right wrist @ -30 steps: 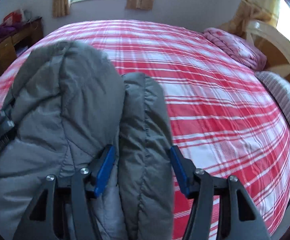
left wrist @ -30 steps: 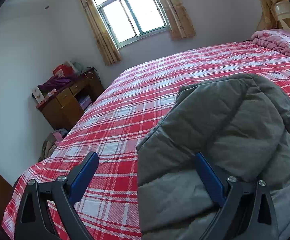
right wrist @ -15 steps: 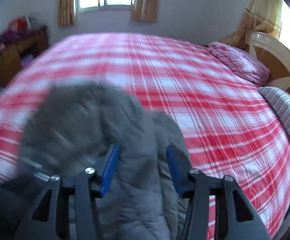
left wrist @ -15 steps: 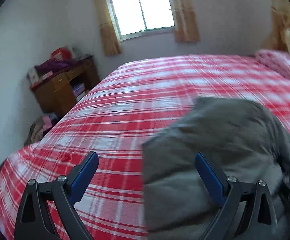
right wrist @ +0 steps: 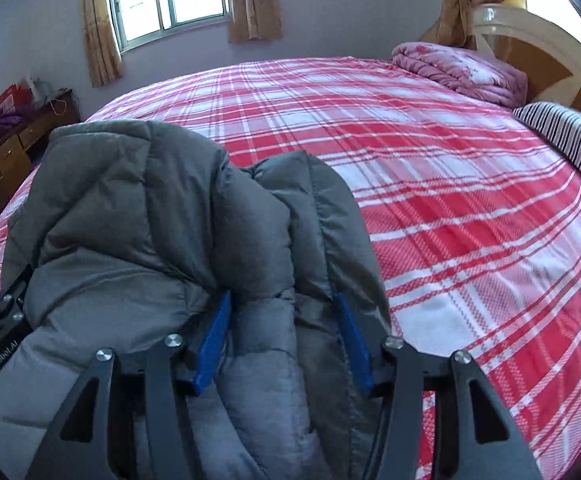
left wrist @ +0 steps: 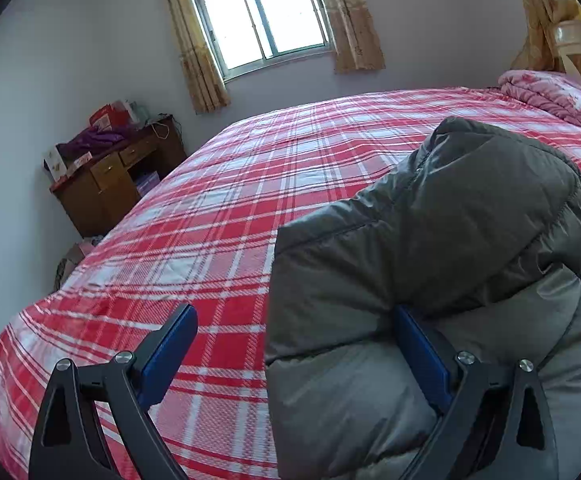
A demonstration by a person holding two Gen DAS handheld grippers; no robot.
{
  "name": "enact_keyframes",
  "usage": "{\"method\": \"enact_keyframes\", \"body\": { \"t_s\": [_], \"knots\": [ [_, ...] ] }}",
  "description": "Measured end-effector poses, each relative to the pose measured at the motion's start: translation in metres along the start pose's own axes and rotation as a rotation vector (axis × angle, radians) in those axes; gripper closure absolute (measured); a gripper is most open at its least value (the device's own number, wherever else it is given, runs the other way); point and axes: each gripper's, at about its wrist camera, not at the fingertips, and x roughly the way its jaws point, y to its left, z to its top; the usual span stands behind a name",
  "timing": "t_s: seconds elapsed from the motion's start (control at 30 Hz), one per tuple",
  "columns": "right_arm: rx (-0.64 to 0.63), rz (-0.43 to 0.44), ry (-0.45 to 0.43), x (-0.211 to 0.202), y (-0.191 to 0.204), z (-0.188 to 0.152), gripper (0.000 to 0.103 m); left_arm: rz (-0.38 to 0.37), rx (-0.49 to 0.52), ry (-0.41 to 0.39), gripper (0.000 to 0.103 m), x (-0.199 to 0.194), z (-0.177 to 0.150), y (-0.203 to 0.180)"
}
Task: Fold large clothes
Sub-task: 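Press the folded jacket bundle flat with both grippers, then grasp the grey jacket bundle with both grippers and lift it off the bed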
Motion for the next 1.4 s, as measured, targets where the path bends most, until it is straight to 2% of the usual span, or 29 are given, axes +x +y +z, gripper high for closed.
{"method": "enact_keyframes", "body": {
  "t_s": [0.2,0.4,1.4],
  "knots": [
    [0.014,0.011,0.000,0.006,-0.001,-0.006,0.046,-0.002,-0.012,-0.003,0.005,0.006,-0.005,0.002],
    [0.017,0.013,0.015,0.011,-0.001,-0.008,0.045,-0.048,-0.021,0.045,0.005,0.017,-0.006,0.003],
    [0.012,0.017,0.031,0.016,0.003,-0.012,0.040,-0.084,-0.017,0.082,0.005,0.025,-0.010,0.003]
  ]
}}
